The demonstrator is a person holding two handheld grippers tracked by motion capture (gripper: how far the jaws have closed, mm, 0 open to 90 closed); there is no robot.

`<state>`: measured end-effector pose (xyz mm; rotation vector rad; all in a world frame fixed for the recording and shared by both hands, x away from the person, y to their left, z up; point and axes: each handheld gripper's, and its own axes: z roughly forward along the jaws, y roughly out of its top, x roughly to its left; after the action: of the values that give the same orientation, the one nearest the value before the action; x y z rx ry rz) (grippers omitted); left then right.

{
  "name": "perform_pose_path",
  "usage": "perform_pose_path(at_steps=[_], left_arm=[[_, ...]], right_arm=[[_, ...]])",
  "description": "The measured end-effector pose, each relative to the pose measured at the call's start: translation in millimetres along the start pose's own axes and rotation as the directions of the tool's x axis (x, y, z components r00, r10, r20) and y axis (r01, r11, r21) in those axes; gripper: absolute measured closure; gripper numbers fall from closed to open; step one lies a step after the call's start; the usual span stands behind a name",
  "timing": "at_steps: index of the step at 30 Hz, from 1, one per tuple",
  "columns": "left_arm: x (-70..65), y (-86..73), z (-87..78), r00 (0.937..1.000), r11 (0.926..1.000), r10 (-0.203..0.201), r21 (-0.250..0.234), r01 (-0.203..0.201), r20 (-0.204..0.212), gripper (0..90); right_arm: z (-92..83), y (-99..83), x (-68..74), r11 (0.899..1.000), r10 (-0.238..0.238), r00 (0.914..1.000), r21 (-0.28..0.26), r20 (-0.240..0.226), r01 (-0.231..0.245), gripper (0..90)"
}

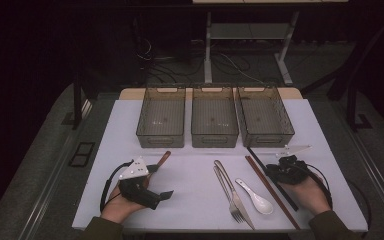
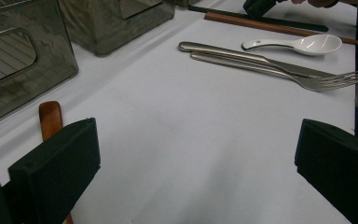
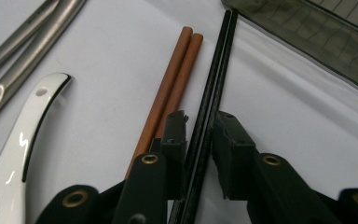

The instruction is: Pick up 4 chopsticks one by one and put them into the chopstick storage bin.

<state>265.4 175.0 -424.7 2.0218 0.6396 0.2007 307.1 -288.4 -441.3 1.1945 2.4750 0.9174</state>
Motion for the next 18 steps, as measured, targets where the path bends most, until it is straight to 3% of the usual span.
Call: perform_pose_path(at_steps=[18], left_arm=[[0.1,-0.4,-0.9,1.0,1.0,0.002,0.002,-0.002,0.007,0.0]], right_arm=[[-2.7,-2.8,-3.7,0.999,-0.016,0.9998,0.038,0.014,0.016,79.4]])
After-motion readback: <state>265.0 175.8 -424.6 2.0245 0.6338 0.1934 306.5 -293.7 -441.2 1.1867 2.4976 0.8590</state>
